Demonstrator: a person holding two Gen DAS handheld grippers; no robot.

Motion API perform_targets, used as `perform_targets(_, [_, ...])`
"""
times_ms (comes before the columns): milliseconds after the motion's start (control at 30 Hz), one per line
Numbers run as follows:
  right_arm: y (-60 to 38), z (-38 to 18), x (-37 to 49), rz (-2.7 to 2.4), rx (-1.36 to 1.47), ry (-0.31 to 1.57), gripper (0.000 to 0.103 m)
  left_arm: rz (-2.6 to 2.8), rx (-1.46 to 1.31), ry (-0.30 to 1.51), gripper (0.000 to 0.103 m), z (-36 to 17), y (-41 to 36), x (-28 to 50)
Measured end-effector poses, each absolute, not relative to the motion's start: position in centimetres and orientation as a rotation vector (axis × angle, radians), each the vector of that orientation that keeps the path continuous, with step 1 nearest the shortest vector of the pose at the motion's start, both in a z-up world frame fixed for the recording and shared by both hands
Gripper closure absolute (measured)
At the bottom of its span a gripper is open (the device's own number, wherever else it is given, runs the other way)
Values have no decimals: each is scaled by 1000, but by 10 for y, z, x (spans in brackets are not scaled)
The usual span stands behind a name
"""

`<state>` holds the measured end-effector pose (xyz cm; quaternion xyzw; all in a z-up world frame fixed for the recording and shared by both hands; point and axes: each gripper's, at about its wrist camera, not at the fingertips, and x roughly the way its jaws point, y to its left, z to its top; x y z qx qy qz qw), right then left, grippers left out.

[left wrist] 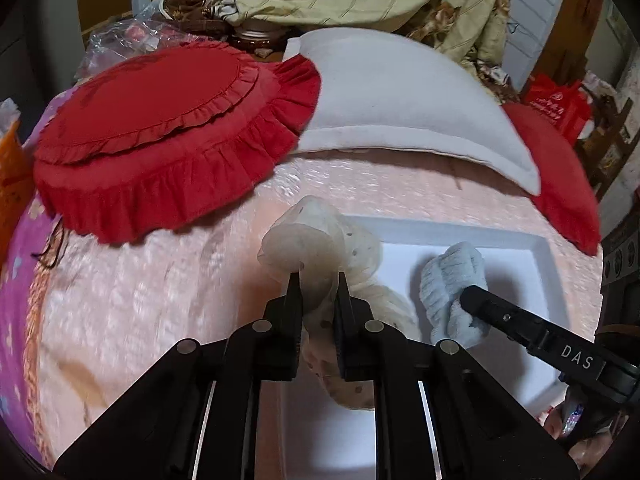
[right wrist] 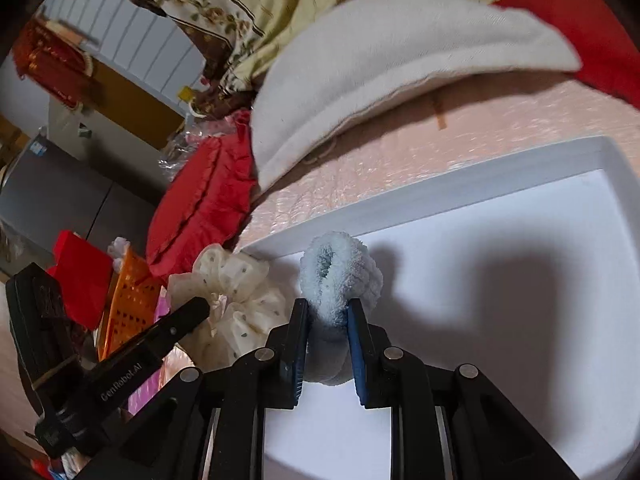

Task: Organize jewelry
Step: 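Carry both scrunchies into the white box and open both grippers, then grasp the grey braided bangle with the left gripper while the right grasps the brown charm hair tie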

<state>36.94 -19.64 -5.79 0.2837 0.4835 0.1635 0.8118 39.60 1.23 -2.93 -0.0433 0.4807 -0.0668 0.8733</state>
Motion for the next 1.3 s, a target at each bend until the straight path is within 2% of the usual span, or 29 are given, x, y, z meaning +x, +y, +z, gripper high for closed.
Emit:
perform_targets(100, [-190,-62,381,339,562,1047,69,-177,-101,1025,71,-36,14,402])
perform_targets(133, [-187,-60,380,331,539,1042,56,-190,-101,1020,69,-36,15,401])
perform_targets(167, [-186,-58,379,324,515,1030,52,-192,-98,1012,67,-34,15,399])
perform_targets(267, [-188,-50,374,312,476,1009,52,-196,-97,992,62,-25,17,390])
perform_targets(400, [-195,-31,352,327,466,984,52,-197,-122,972,62,-5,23,369])
perform_targets(600, [-203,-7,276,379,369,970,52,-160,-98,930,61,22,38,298])
perform_targets(800, [-196,-31,205,467,341,1021,52,-151,-88,991,61,-12,43,225])
perform_targets(867, [-188,-47,193,478,331,1046,57,-154,-111,1034,61,-32,43,213])
perform_targets(1067, [-166,-72,179,447,240,1069,59,-147,-120,1093,62,-73,36,199])
perform_targets(1300, [-158,-80,173,372,202,1046,59,-135,-52,1053,62,-82,21,201])
